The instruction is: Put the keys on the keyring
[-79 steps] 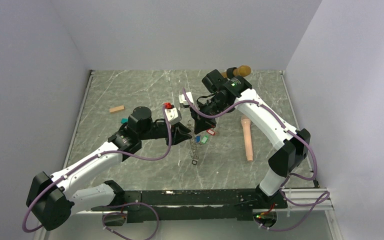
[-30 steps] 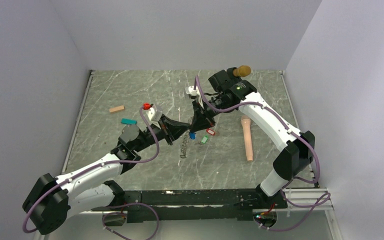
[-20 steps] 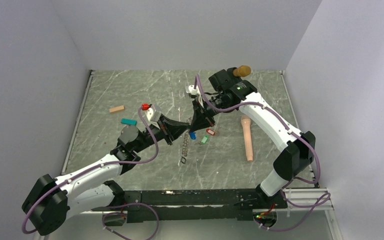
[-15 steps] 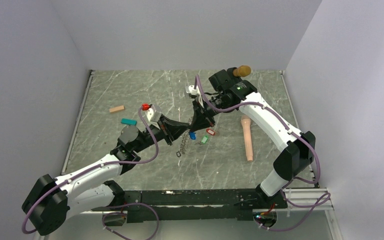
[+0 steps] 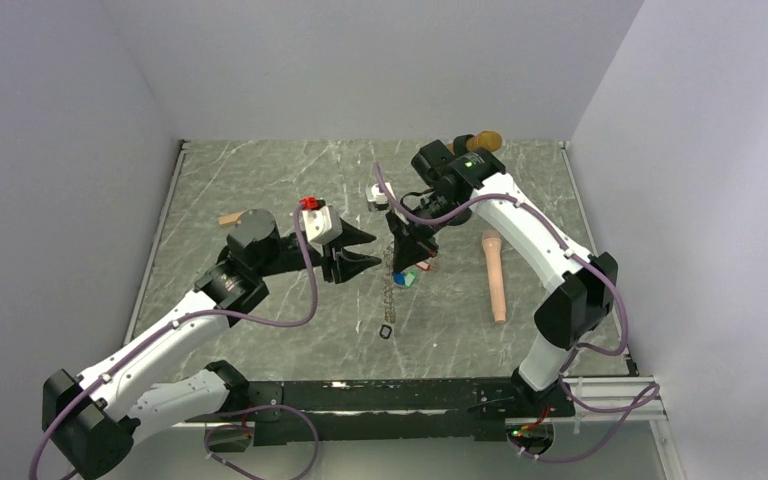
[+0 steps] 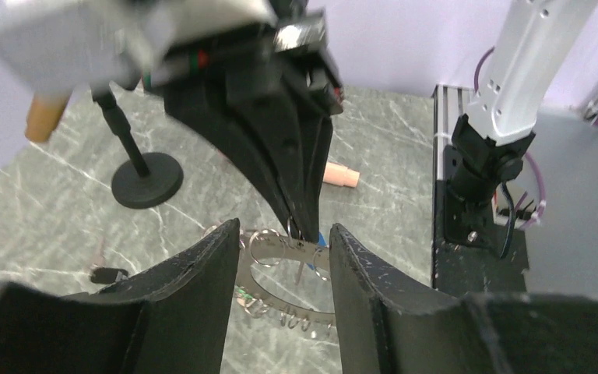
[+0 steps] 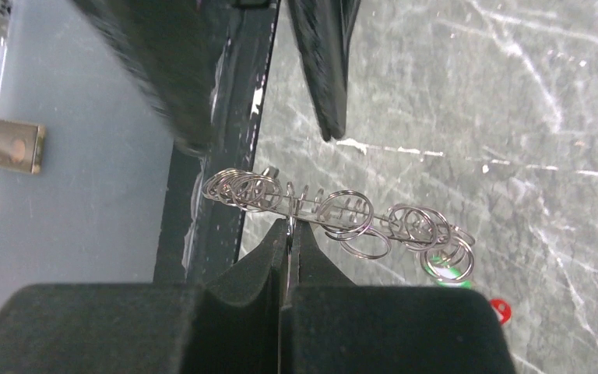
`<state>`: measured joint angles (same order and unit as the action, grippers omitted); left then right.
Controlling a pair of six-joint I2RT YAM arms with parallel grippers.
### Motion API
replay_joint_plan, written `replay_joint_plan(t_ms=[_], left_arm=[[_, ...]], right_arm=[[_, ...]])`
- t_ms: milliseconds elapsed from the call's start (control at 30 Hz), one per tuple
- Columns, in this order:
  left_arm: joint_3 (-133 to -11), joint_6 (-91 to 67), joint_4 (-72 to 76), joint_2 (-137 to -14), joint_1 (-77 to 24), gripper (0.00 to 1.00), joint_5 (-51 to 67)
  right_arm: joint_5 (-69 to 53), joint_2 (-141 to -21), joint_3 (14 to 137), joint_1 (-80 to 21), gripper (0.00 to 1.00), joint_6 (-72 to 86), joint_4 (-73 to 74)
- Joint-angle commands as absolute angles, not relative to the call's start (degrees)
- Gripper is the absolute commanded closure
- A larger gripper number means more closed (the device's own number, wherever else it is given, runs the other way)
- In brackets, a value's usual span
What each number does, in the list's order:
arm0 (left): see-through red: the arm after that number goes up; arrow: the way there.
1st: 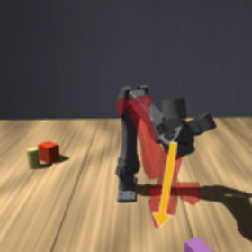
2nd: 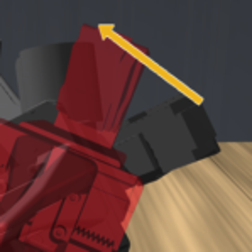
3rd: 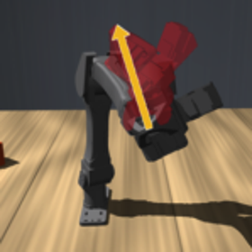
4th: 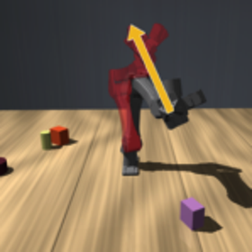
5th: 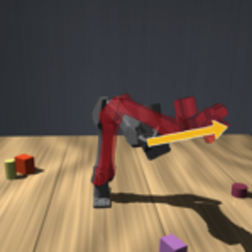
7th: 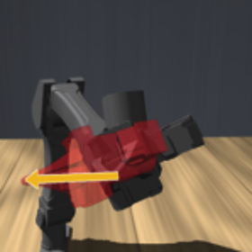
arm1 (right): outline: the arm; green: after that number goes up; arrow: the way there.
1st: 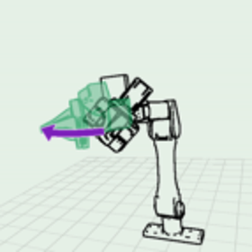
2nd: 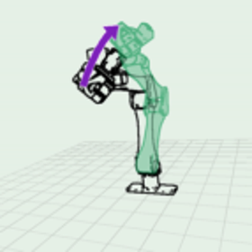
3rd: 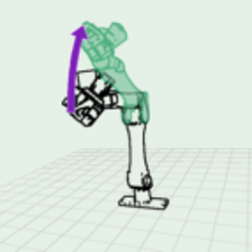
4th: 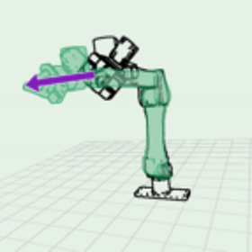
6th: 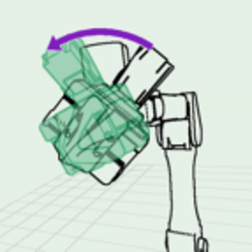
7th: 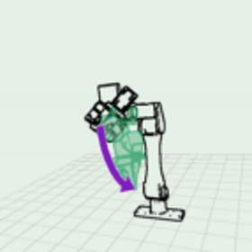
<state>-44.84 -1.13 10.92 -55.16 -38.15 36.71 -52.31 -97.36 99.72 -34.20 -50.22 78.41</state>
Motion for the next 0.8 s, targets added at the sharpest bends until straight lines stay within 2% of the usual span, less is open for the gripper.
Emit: replay_joint_plan(t_ms=[0,233,500,767], left_arm=[[-49.73,7.62,0.49,-58.15,-37.92,0.50,42.26],[-49.19,2.24,6.17,-61.99,-38.60,0.61,43.68],[-49.52,0.42,10.08,-65.05,-40.58,0.62,42.26],[-51.63,0.60,6.17,-67.23,-41.20,0.69,41.92]], right_arm=[[-48.22,-98.09,103.50,-35.46,1.00,-54.45,84.24],[-46.94,-99.57,105.97,-35.80,1.00,-54.50,85.53],[-47.47,-100.04,106.11,-35.92,1.00,-54.45,85.54],[-47.86,-99.94,105.58,-35.94,1.00,-54.58,85.52]])
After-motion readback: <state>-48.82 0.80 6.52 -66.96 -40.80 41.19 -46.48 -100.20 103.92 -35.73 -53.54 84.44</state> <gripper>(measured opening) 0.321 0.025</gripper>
